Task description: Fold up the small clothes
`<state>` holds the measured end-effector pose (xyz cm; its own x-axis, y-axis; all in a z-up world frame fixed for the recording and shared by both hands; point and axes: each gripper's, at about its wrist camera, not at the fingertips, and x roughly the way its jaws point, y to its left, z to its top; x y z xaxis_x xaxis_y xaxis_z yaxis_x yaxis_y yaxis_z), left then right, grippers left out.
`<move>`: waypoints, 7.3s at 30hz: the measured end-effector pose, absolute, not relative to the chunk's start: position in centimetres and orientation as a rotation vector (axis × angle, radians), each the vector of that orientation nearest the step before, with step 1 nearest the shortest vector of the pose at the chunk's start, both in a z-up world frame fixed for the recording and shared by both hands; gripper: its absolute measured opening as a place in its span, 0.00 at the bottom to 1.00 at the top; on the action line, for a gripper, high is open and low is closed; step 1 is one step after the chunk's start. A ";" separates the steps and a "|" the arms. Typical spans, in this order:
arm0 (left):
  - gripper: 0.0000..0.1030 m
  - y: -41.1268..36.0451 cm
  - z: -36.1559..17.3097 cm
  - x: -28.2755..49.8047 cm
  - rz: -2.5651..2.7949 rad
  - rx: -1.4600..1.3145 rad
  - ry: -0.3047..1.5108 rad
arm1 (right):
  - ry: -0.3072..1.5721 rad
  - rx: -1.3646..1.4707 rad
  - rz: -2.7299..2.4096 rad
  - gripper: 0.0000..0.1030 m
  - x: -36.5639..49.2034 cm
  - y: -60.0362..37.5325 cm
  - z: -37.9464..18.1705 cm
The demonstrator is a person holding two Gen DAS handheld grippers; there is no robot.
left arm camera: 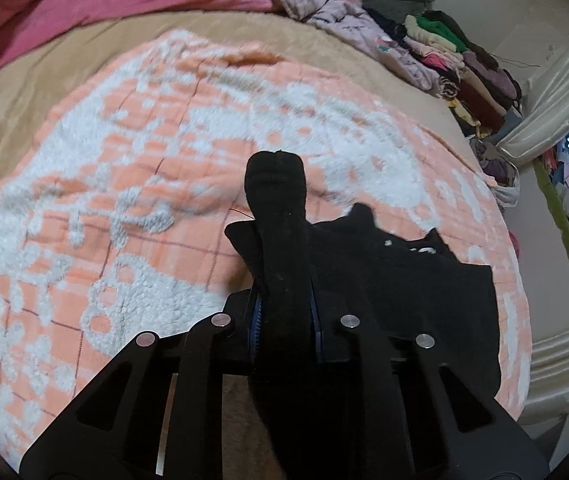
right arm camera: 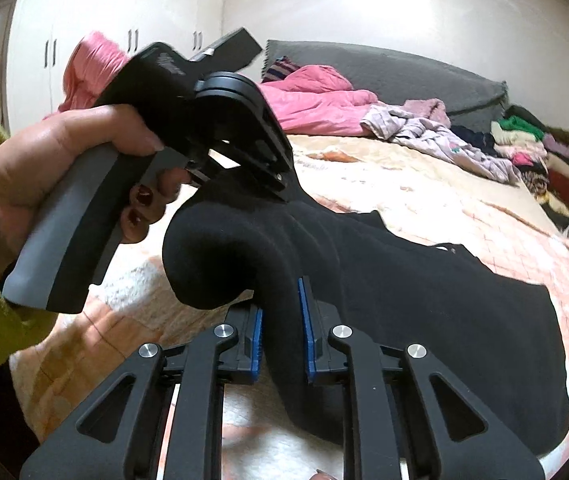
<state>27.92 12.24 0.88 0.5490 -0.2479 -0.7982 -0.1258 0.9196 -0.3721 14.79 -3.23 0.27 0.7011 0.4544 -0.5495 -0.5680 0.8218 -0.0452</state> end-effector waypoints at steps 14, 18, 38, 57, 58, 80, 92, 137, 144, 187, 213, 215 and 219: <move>0.11 5.8 5.9 28.1 -0.123 -0.322 0.901 | 0.508 -0.064 0.512 0.10 14.0 -8.7 2.5; 0.11 3.8 6.6 28.3 -0.142 -0.306 0.890 | 0.506 -0.027 0.501 0.09 13.8 -10.2 2.8; 0.11 -6.5 6.7 30.3 -0.221 -0.215 0.912 | 0.525 0.125 0.408 0.07 13.5 -18.1 2.4; 0.15 -14.4 2.2 32.6 -0.290 -0.152 1.015 | 0.625 0.203 0.340 0.07 13.6 -22.4 -0.2; 0.15 -14.7 2.0 32.7 -0.290 -0.149 1.021 | 0.632 0.209 0.335 0.07 13.6 -22.6 -0.4; 0.66 -8.7 3.6 30.0 -0.275 -0.222 0.890 | 0.759 0.404 0.356 0.20 14.2 -25.9 -3.1; 0.66 -3.1 -0.8 27.5 -0.165 -0.224 0.938 | 0.778 0.542 0.394 0.90 17.0 -28.5 0.1; 0.76 -7.3 -2.7 26.1 -0.272 -0.156 1.009 | 0.915 0.342 0.315 0.41 24.6 -30.1 -3.0; 0.76 -7.2 -2.7 25.9 -0.269 -0.148 1.008 | 0.901 0.280 0.265 0.49 23.8 -29.3 -2.2; 0.76 -7.1 -3.7 21.0 -0.348 -0.210 1.067 | 0.901 0.289 0.327 0.29 18.4 -29.0 -1.5; 0.67 -8.2 -4.2 20.9 -0.348 -0.149 1.071 | 0.903 0.234 0.161 0.59 17.4 -29.7 -2.2; 0.67 -8.2 -4.2 20.8 -0.349 -0.149 1.072 | 0.923 0.271 0.138 0.64 17.6 -30.2 -2.7; 0.67 -8.1 -4.2 20.9 -0.351 -0.153 1.077 | 0.941 0.308 0.149 0.64 17.7 -30.6 -3.0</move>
<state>20.88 -8.11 -4.19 0.4253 -0.3535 -0.8332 0.2055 0.9343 -0.2914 17.74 -30.63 -2.99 0.5828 0.2583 -0.7705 0.0078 0.9463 0.3232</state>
